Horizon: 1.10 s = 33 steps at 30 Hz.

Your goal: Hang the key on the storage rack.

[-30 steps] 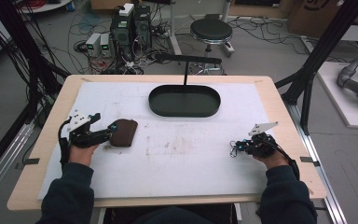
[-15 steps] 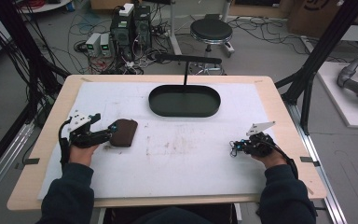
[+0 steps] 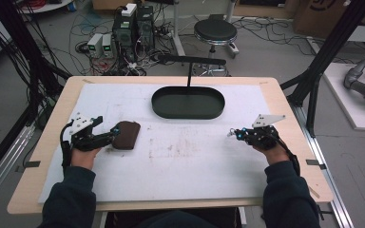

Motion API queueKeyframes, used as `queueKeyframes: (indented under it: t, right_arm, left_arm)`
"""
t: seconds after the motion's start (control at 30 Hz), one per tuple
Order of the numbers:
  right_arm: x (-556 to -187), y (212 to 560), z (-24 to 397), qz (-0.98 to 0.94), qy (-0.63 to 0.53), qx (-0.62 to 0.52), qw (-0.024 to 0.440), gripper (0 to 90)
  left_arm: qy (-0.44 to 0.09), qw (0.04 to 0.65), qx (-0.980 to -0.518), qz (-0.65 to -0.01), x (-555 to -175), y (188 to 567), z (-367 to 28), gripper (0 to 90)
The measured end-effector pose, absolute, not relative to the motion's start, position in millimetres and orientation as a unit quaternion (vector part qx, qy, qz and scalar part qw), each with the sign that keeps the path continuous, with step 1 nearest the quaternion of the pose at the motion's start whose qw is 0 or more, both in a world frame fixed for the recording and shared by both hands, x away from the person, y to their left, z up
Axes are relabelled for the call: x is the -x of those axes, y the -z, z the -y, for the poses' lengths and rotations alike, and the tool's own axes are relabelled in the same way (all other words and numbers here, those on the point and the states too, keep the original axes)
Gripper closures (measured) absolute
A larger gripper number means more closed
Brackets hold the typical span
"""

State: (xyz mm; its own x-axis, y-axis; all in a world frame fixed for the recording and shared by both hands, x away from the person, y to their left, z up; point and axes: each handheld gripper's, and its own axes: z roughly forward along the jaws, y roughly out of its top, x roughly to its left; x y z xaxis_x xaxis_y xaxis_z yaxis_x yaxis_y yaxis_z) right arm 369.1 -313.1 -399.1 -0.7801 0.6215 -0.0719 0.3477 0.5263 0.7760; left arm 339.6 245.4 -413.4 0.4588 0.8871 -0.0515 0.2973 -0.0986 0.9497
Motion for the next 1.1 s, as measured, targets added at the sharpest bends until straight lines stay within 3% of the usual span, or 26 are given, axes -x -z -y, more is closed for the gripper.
queueKeyframes:
  t: [0.67, 1.1]
  right_arm:
    - [-494, 327, 287, -0.801, -0.486, -0.273, 0.217, 90.0]
    - [-531, 315, 274, -0.783, -0.506, -0.28, 0.229, 90.0]
  left_arm:
    - [-0.285, 0.514, -0.681, -0.438, -340, 415, -247, 23.2]
    - [-0.286, 0.512, -0.68, -0.441, -339, 416, -248, 23.4]
